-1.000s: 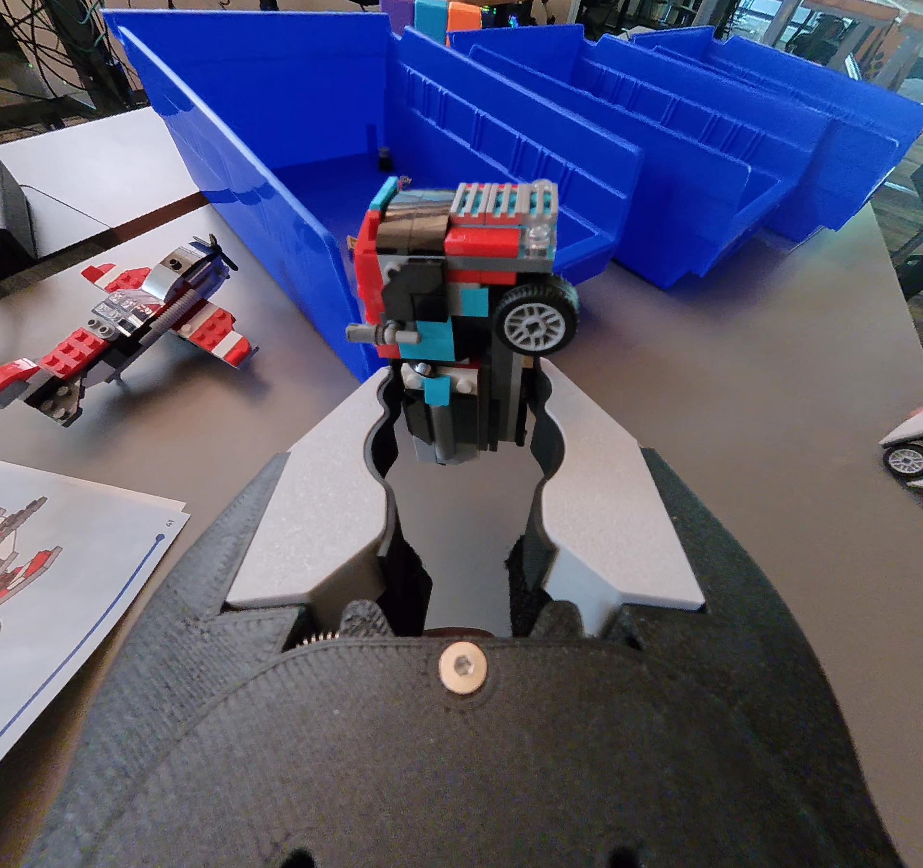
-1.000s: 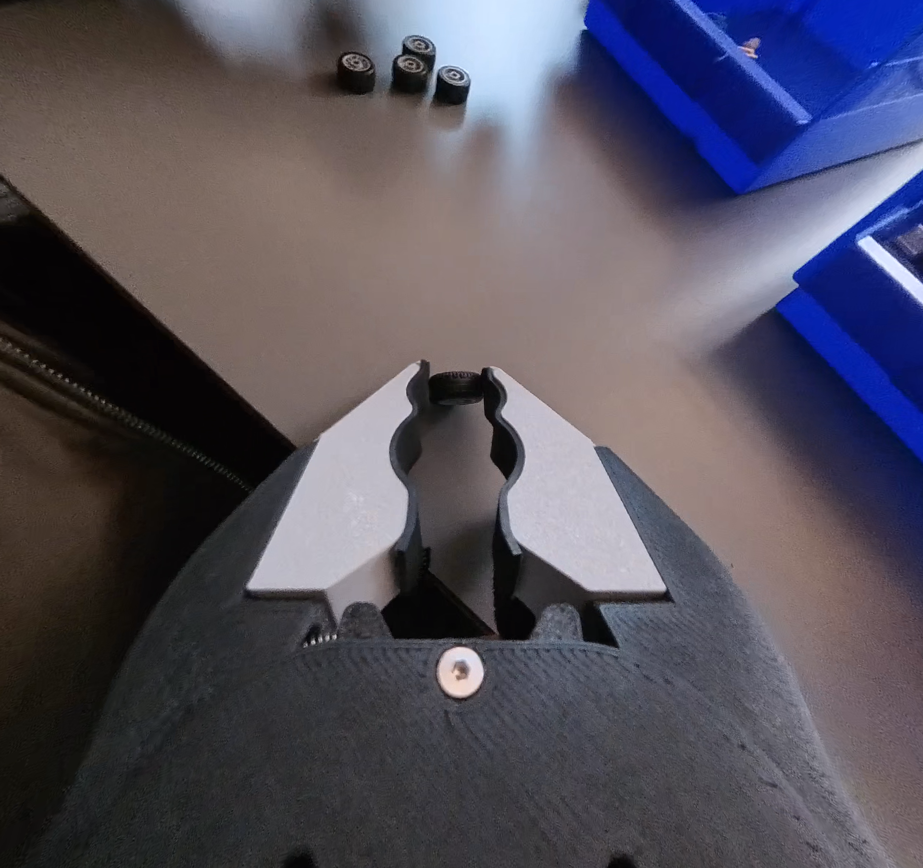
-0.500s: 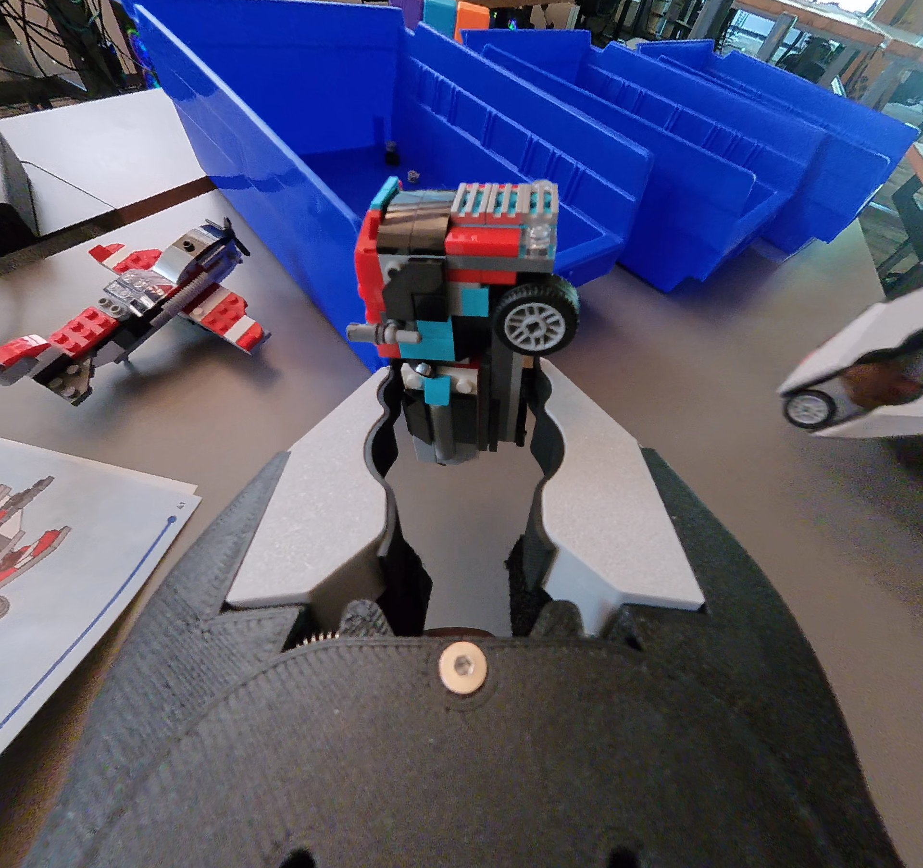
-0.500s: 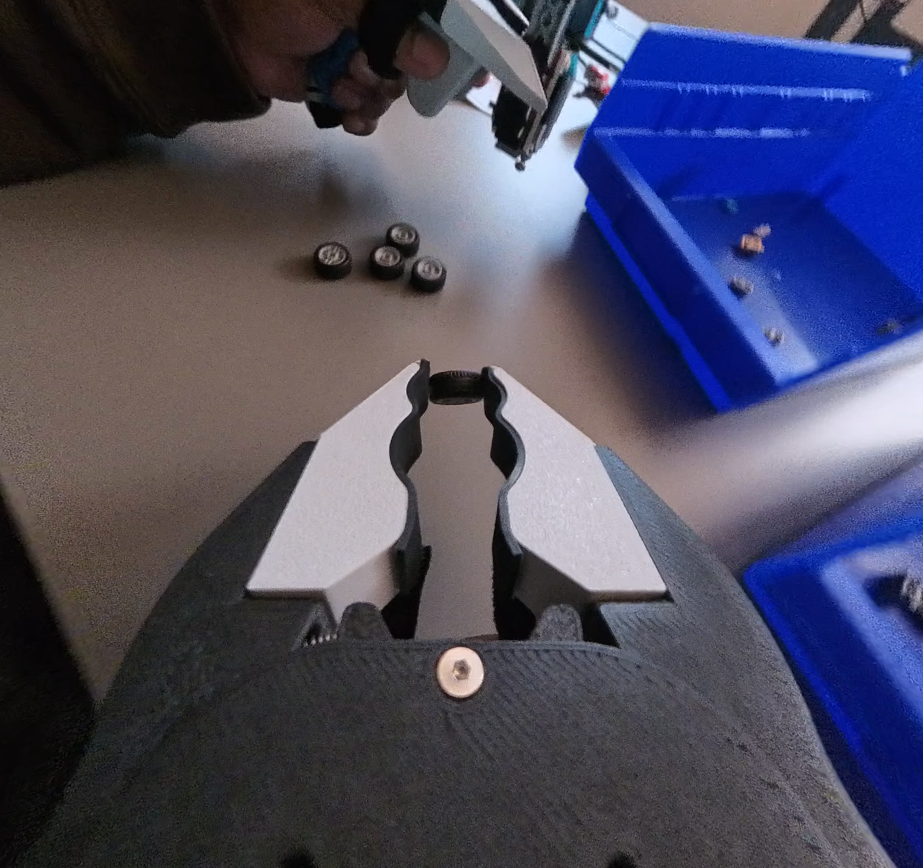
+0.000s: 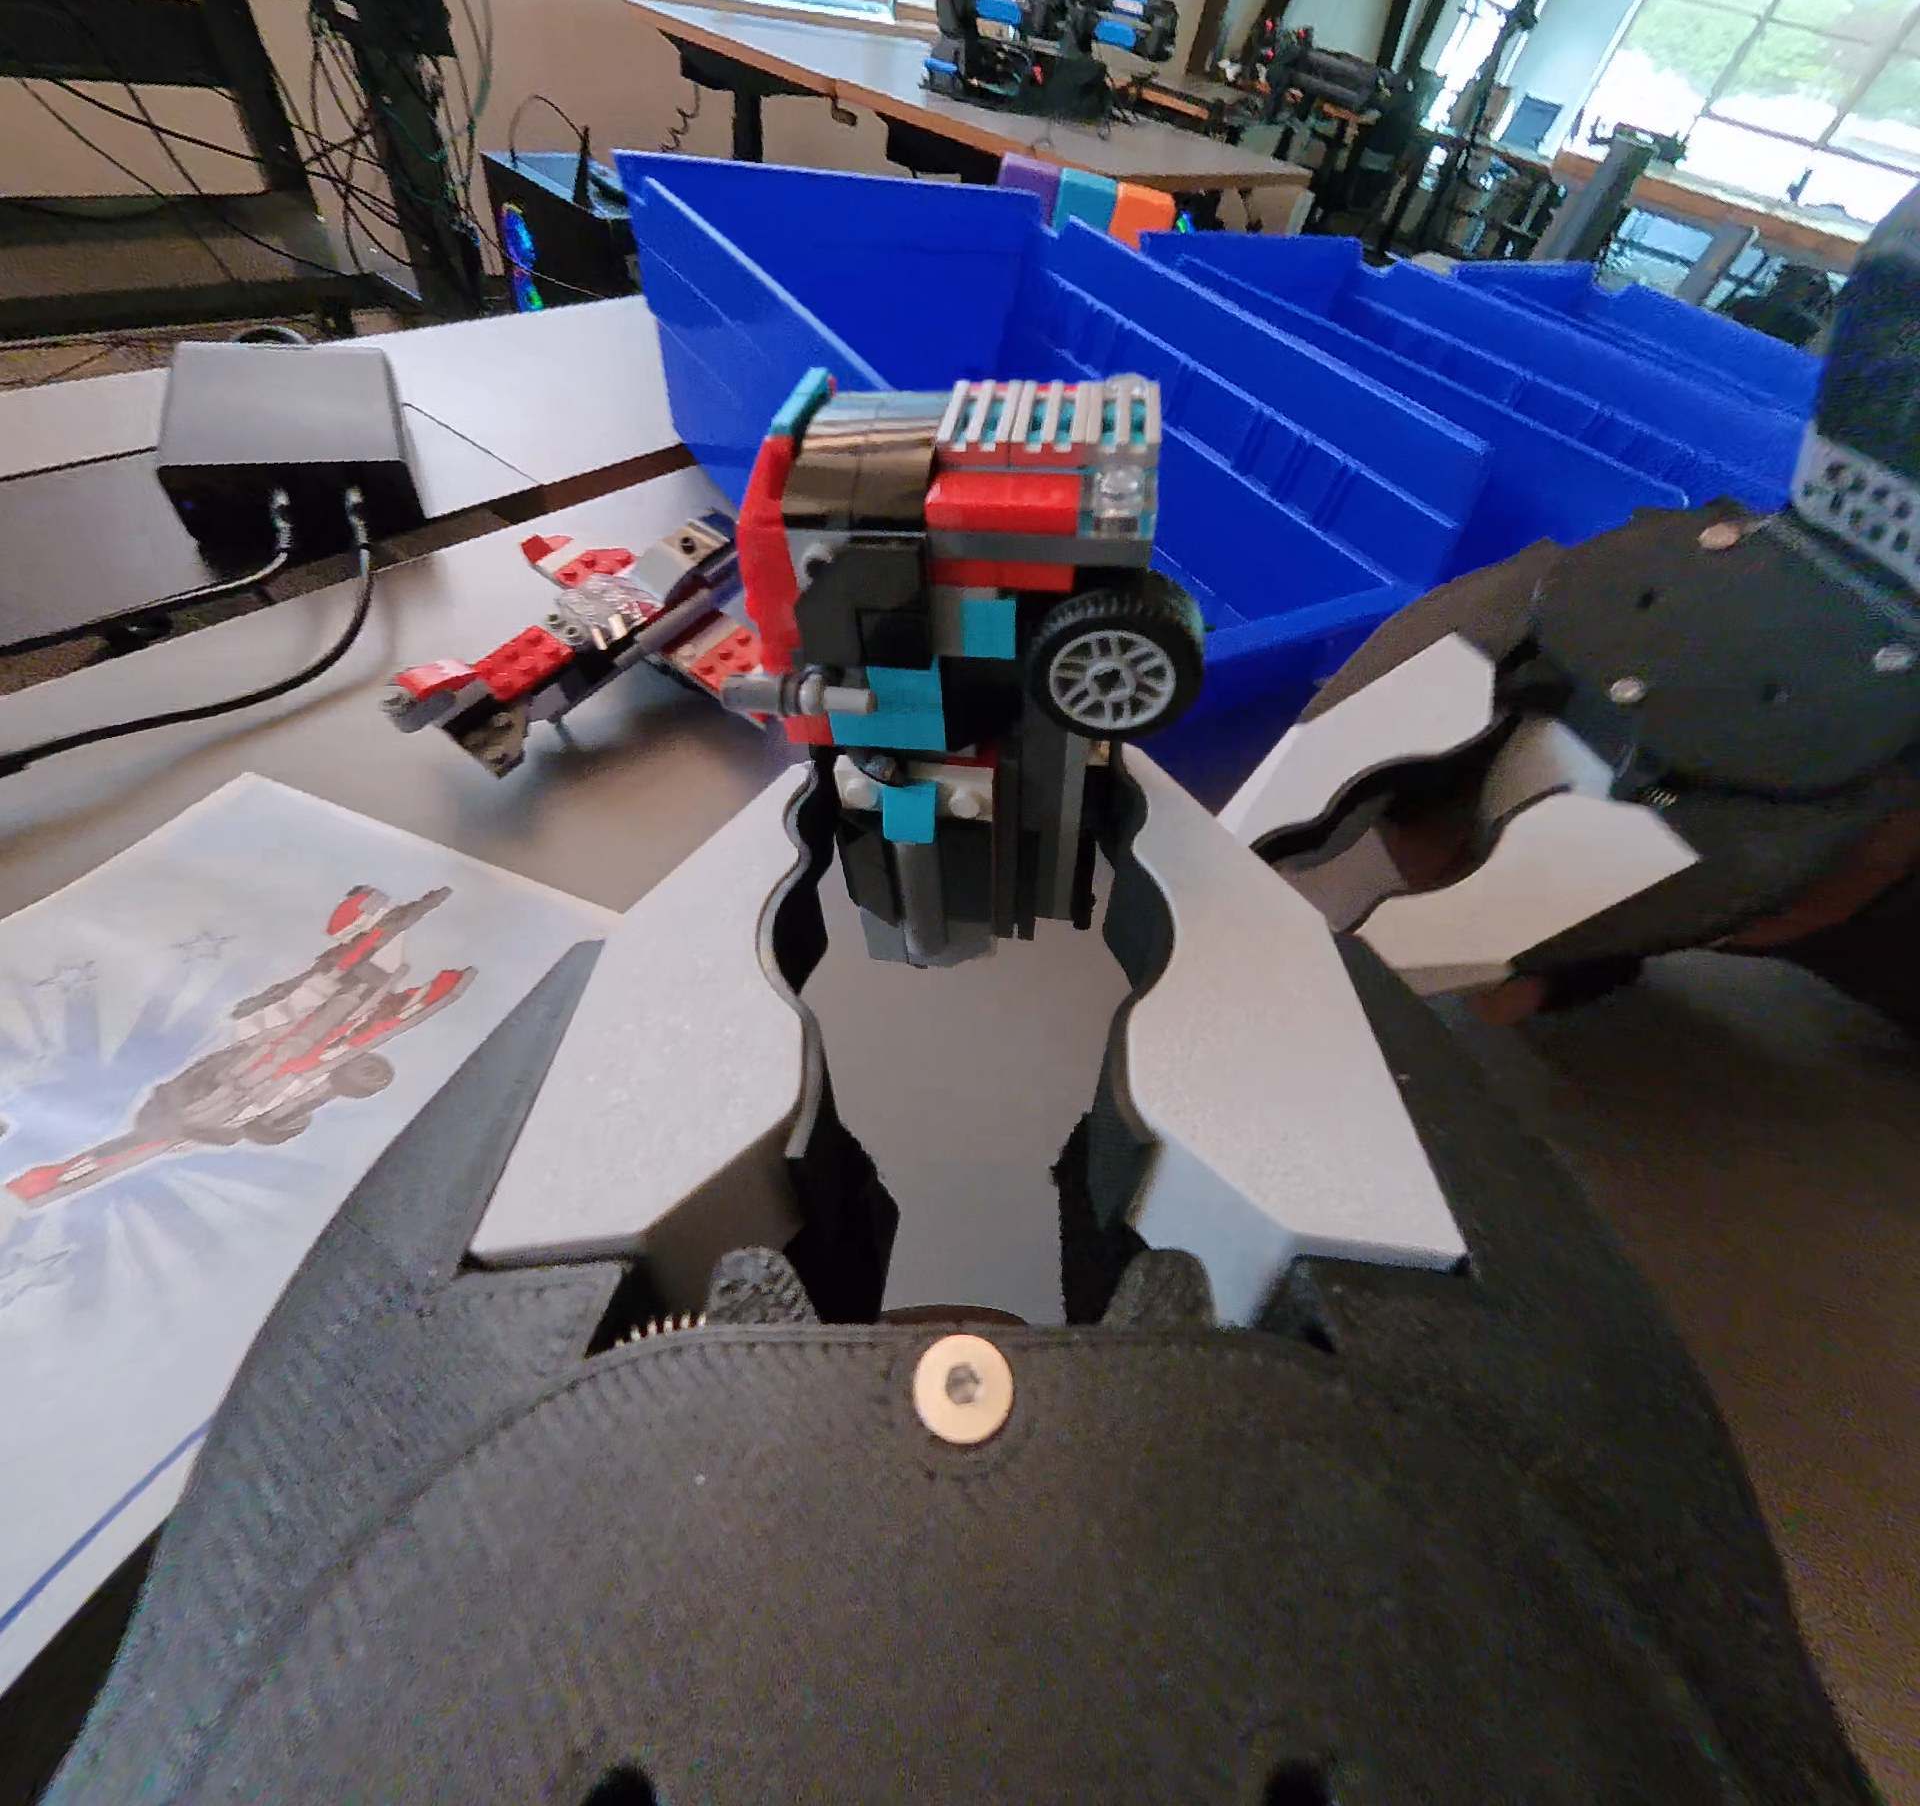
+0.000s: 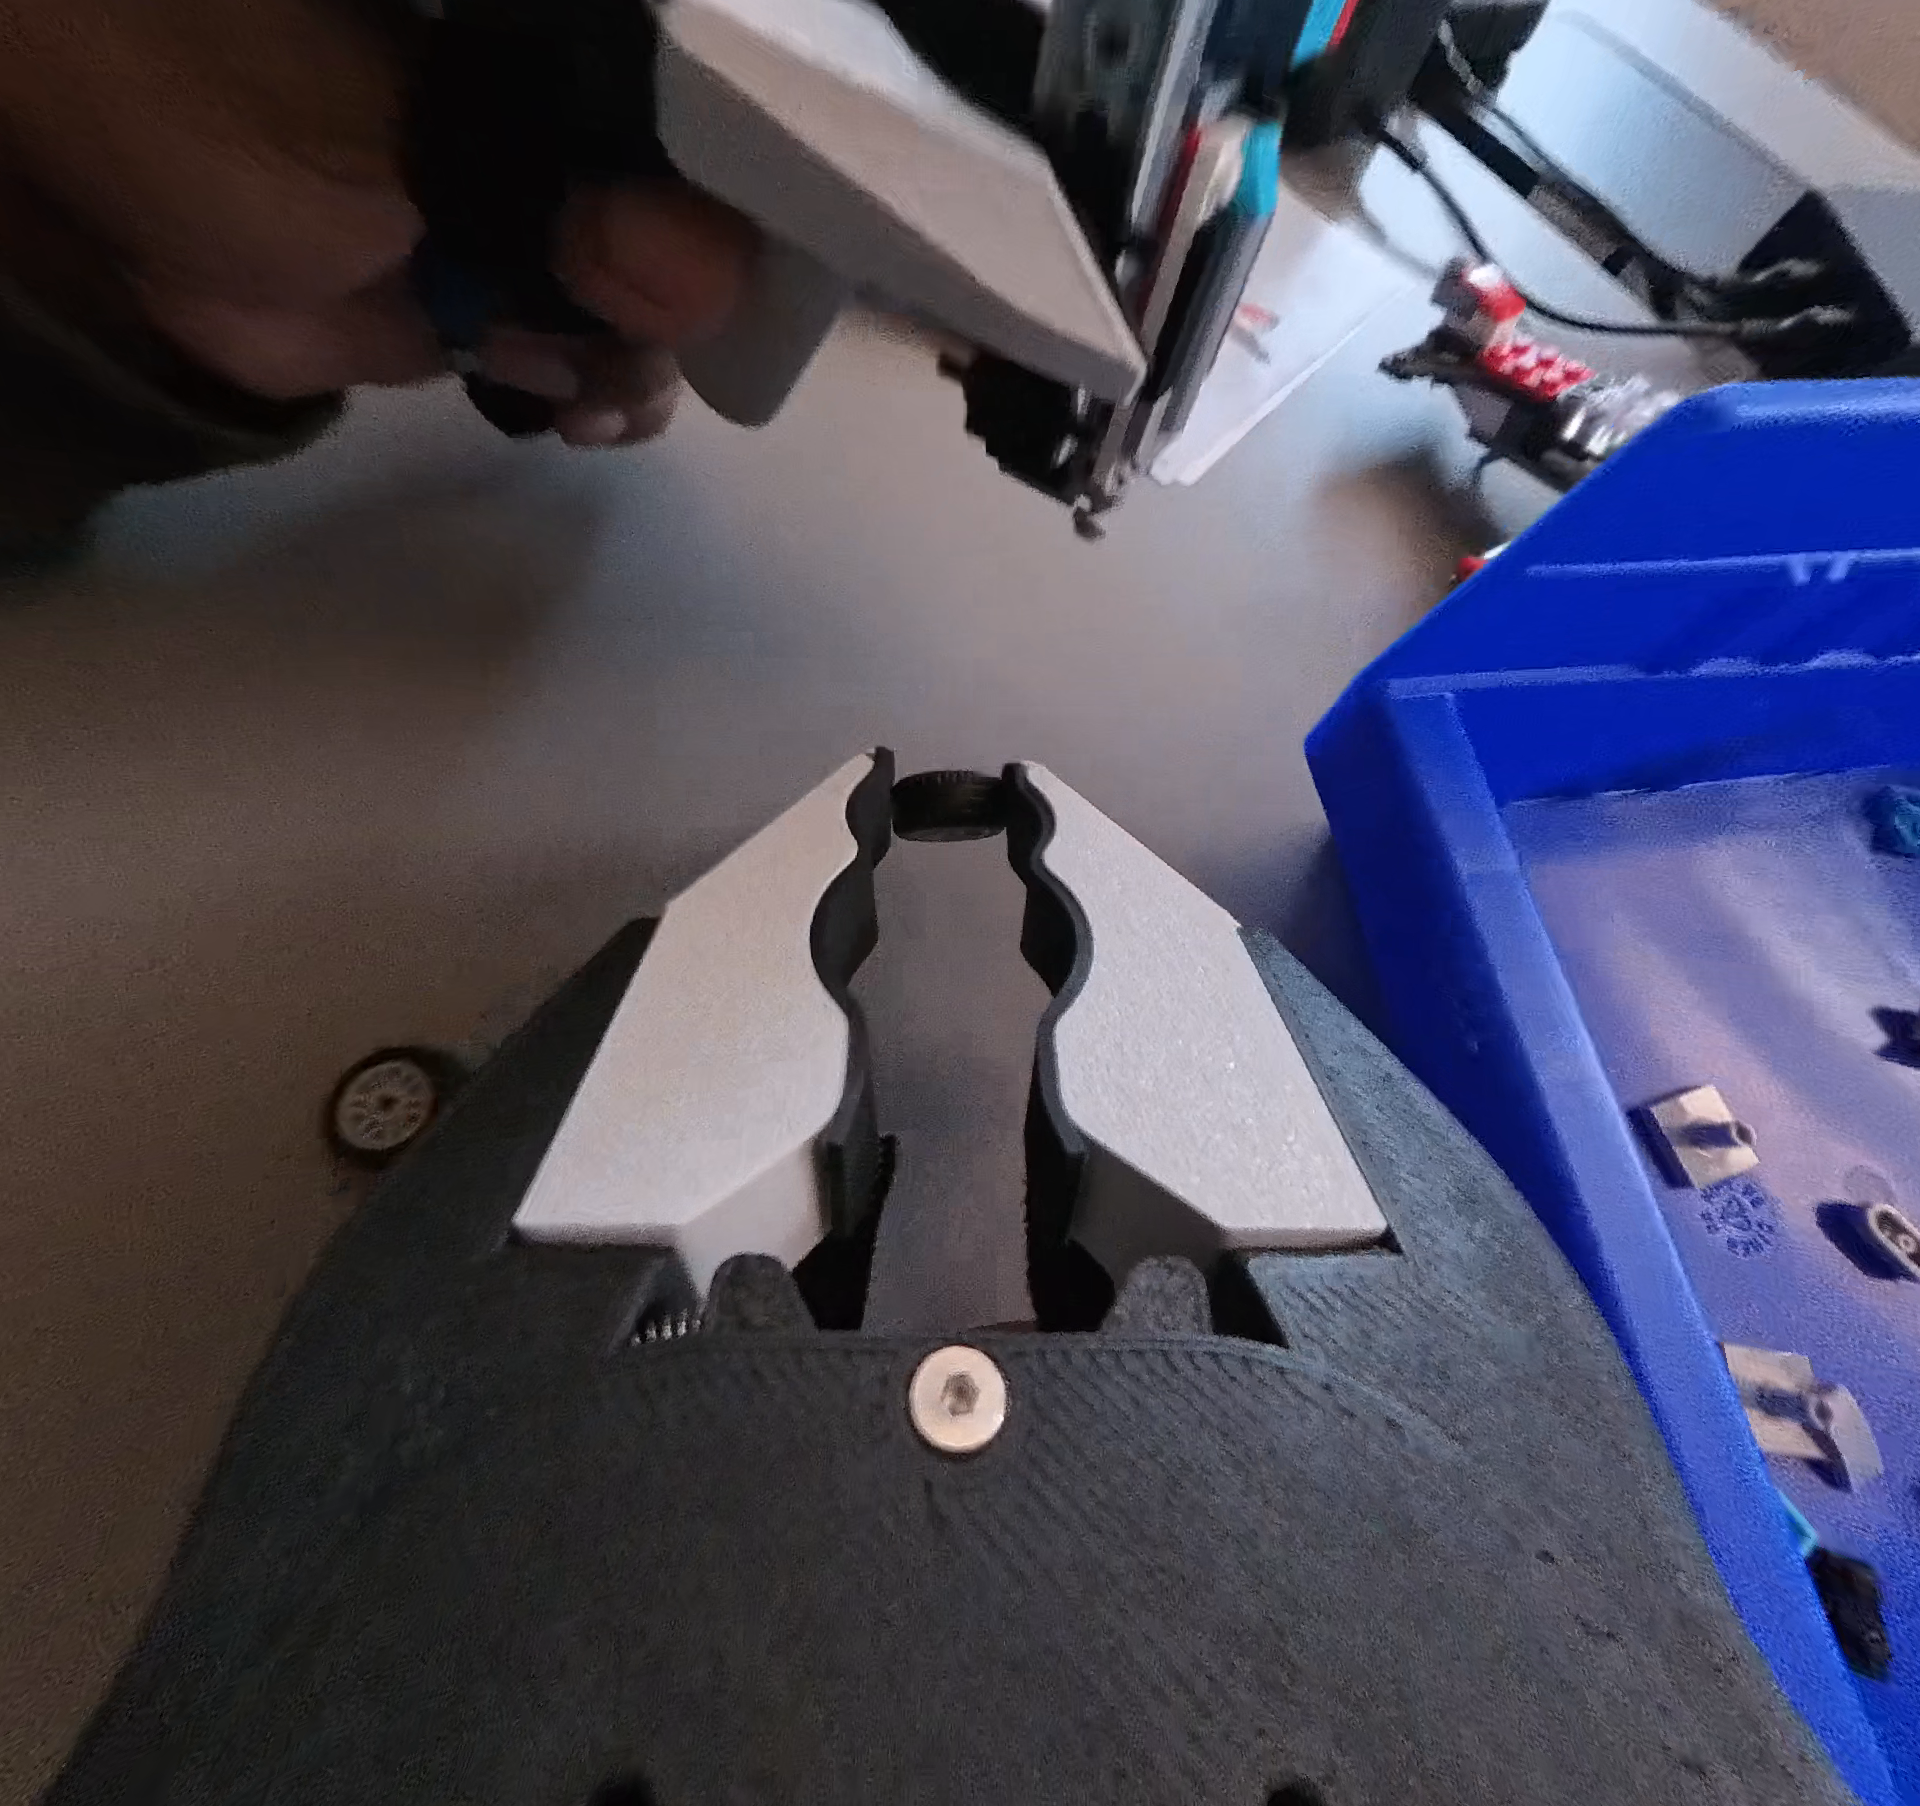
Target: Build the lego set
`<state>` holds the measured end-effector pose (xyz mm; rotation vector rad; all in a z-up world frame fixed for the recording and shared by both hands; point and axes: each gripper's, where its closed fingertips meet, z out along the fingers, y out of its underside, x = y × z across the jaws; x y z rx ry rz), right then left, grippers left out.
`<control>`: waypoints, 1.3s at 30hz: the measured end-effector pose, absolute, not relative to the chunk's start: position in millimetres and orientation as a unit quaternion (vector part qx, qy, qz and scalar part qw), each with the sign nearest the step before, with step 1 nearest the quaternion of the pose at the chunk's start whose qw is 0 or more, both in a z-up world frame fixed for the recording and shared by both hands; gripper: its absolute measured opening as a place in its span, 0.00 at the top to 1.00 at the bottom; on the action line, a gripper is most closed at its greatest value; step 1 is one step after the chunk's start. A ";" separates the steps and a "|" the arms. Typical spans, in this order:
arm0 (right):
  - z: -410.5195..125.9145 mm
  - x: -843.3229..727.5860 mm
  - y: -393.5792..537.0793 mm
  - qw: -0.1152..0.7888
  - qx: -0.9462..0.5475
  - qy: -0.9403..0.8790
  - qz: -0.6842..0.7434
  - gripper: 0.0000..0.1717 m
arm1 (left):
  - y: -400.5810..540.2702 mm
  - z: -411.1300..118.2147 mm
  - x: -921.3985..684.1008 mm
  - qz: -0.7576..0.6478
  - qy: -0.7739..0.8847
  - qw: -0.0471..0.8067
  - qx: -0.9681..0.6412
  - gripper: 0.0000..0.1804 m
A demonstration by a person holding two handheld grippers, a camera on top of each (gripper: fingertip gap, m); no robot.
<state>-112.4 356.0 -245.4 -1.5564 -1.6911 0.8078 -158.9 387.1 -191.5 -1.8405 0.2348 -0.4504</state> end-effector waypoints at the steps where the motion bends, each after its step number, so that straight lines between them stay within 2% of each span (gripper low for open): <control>1: -252.6 -115.2 357.5 0.338 -0.604 -0.658 0.296 0.86 | 387.2 -190.9 -162.0 -0.192 0.095 0.580 -0.786 0.71; 12: -275.6 -92.5 359.5 0.299 -0.615 -0.690 0.237 0.85 | 387.7 -195.9 -162.7 -0.202 0.092 0.575 -0.787 0.71; 17: -275.5 -86.0 355.4 0.283 -0.612 -0.693 0.255 0.86 | 388.8 -197.6 -157.8 -0.203 0.101 0.575 -0.786 0.71; 27: -263.3 -83.1 341.4 0.254 -0.579 -0.701 0.330 0.78 | 390.0 -197.6 -151.6 -0.214 0.117 0.583 -0.775 0.71; 34: -264.8 -81.6 344.5 0.263 -0.577 -0.707 0.312 0.81 | 386.9 -197.3 -148.4 -0.221 0.125 0.582 -0.772 0.71; 39: -265.6 -81.8 349.3 0.277 -0.581 -0.705 0.297 0.87 | 386.8 -194.1 -150.1 -0.227 0.119 0.590 -0.766 0.71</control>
